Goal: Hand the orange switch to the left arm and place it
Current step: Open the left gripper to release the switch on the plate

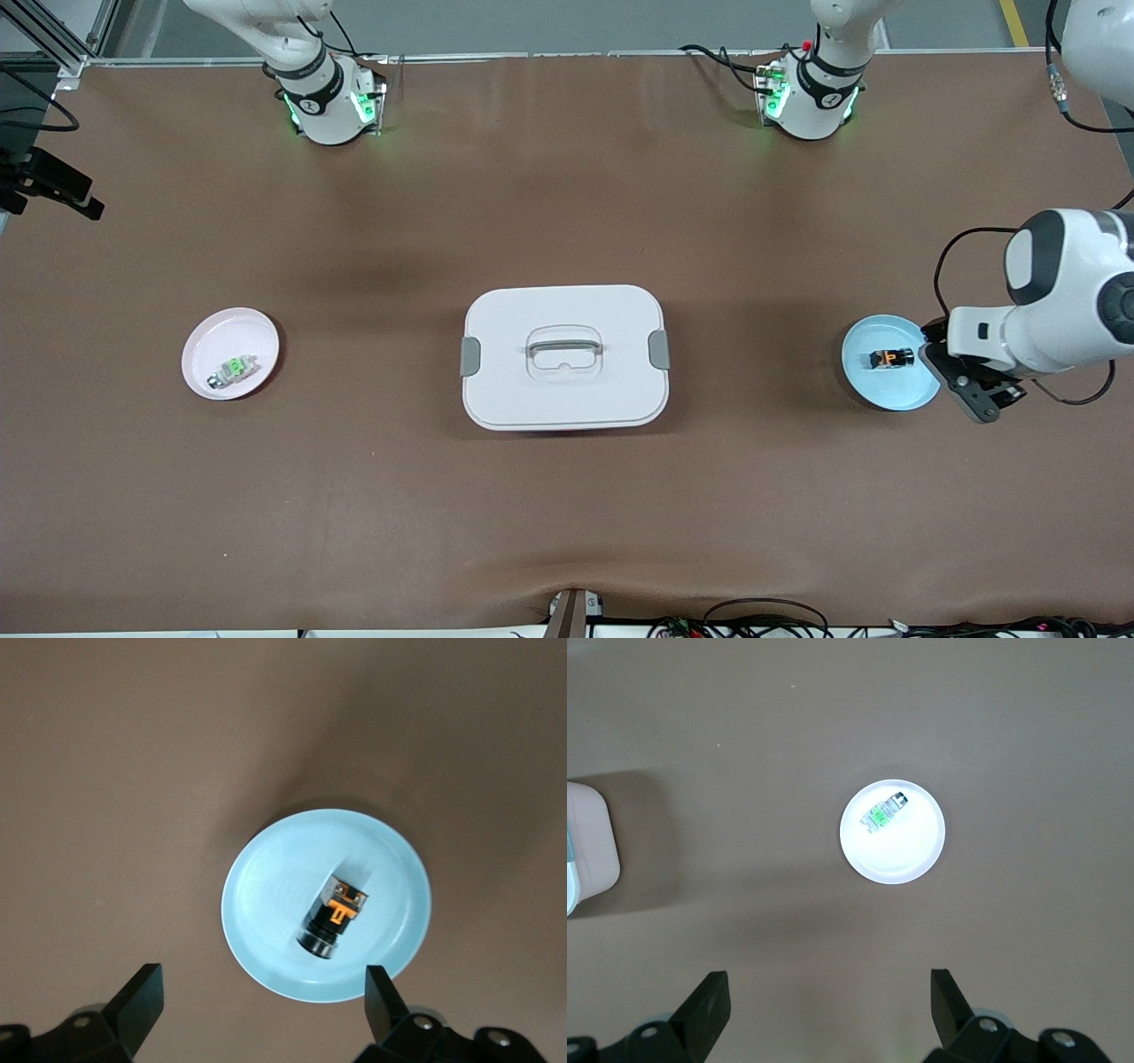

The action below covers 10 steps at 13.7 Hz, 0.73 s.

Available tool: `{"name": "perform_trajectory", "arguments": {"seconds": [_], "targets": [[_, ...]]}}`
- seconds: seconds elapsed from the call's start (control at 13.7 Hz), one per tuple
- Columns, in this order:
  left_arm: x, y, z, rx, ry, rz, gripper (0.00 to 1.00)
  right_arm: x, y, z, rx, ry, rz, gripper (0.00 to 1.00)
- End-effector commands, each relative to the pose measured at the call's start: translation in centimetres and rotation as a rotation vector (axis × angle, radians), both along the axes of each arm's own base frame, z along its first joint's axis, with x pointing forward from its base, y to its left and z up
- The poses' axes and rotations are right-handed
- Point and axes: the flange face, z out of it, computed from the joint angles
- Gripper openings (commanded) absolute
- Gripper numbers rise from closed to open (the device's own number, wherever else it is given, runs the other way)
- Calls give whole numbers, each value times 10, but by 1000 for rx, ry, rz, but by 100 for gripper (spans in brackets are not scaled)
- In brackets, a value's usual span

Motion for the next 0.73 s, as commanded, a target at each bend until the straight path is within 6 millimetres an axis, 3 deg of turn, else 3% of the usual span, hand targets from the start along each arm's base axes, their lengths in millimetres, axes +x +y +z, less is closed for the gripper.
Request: {"name": "perform_trajectory", "arguments": {"seconds": [0.0,0.22,0.66], "targets": [[3,-13,45,7,0,208,100,1,-3,5,-8,3,3,100],[1,-25,73,26,-34,476,100,1,-3,5,-8,3,3,100],[-6,-36,136,-30,-91,745,100,1,-3,5,-8,3,5,100]]}}
